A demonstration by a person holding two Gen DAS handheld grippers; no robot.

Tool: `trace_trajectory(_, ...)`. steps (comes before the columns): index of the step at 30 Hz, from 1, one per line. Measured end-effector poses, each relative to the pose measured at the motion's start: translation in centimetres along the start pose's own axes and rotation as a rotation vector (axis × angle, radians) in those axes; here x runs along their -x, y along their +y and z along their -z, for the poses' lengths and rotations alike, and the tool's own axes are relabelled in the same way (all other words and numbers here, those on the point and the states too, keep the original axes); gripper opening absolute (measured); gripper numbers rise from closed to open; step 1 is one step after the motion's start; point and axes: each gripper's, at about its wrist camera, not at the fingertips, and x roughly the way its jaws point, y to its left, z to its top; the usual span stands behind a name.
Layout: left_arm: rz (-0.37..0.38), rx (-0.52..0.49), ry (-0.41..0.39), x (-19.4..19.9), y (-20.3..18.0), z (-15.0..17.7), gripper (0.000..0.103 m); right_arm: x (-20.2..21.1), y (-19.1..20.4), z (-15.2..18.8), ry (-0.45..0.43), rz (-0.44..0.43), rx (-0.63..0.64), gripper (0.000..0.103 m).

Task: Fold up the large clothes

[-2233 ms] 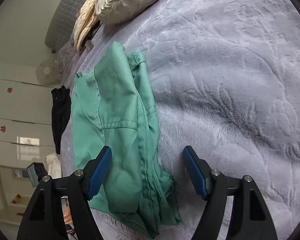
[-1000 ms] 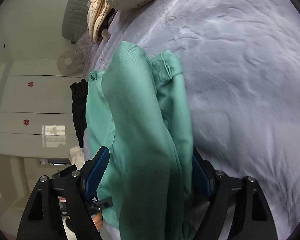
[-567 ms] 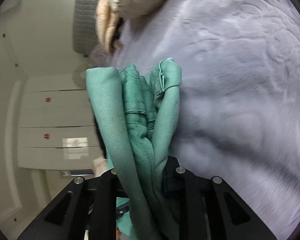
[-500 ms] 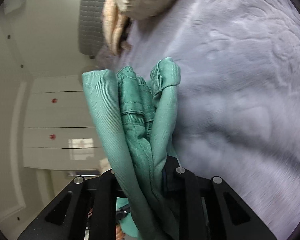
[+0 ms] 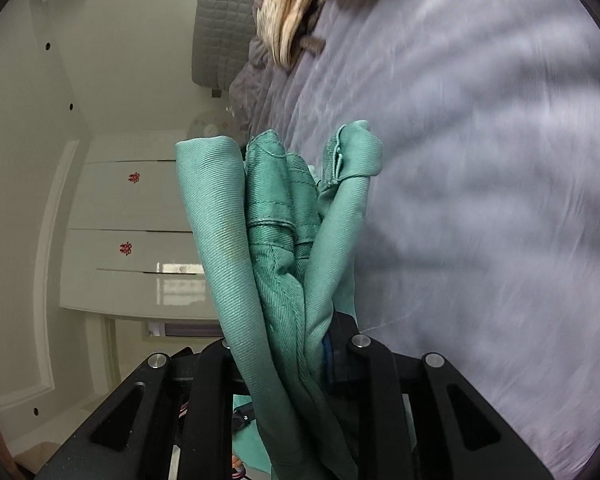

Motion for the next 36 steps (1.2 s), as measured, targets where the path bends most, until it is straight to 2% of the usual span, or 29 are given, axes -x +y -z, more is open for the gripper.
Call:
trace_trajectory(5, -0.025, 0.056, 0.056, 0.9, 3.0, 5.5, 0.04, -3.3, -1.0, 6.0, 0.038, 0.013, -0.043, 0.022)
trace_trajectory(8, -0.056, 0.094, 0.081, -0.8, 4.6, 8.1, 0.041, -4.6, -2.6, 9.0, 0.061, 0.049, -0.078, 0.022)
trace_trajectory(11, -0.082, 0.137, 0.101, -2.5, 6.2, 9.7, 0.049, -5.9, -4.5, 10.0, 0.073, 0.12, -0.111, 0.022)
trace_trajectory(12, -0.078, 0.156, 0.099, -2.6, 6.7, 10.3, 0.053, -5.8, -5.0, 10.0, 0.063, 0.14, -0.123, 0.025)
trace_trajectory(14, -0.072, 0.173, 0.098, -2.0, 6.9, 10.6, 0.054, -5.4, -4.9, 9.7, 0.063, 0.201, -0.125, 0.028)
trace_trajectory(15, -0.074, 0.164, 0.097, -1.5, 6.9, 10.7, 0.054, -5.1, -4.6, 9.8, 0.068, 0.233, -0.112, 0.038)
trace_trajectory(16, -0.081, 0.15, 0.094, -0.8, 6.8, 10.7, 0.054, -4.9, -3.9, 9.8, 0.073, 0.274, -0.089, 0.053)
trace_trajectory(18, -0.104, 0.116, 0.054, 0.9, 6.4, 10.5, 0.054, -3.8, -2.6, 9.6, 0.061, 0.339, -0.037, 0.066)
trace_trajectory(21, -0.174, 0.063, -0.045, 3.3, 5.9, 9.8, 0.054, -2.3, -0.3, 8.8, 0.004, 0.401, 0.034, 0.066)
trace_trajectory(23, -0.226, 0.058, -0.072, 3.0, 6.4, 8.8, 0.054, -2.7, 0.4, 8.0, 0.007, 0.406, 0.052, 0.057)
trace_trajectory(24, -0.236, 0.065, -0.069, 2.3, 7.0, 8.4, 0.054, -3.3, 0.4, 7.7, 0.026, 0.405, 0.052, 0.023)
trace_trajectory(25, -0.245, 0.074, -0.061, 1.9, 7.3, 8.2, 0.054, -4.1, 0.5, 7.6, 0.052, 0.412, 0.06, 0.006)
trace_trajectory(30, -0.253, 0.074, -0.045, -0.9, 6.7, 9.1, 0.054, -5.8, 1.2, 6.4, 0.098, 0.612, 0.231, 0.006)
trace_trajectory(33, -0.259, 0.069, -0.044, -2.1, 5.7, 9.4, 0.054, -5.5, -2.5, 5.6, 0.122, 0.652, 0.197, 0.006)
trace_trajectory(36, -0.297, 0.043, -0.039, -2.7, 4.9, 9.6, 0.058, -5.3, -5.0, 5.2, 0.136, 0.641, 0.166, 0.007)
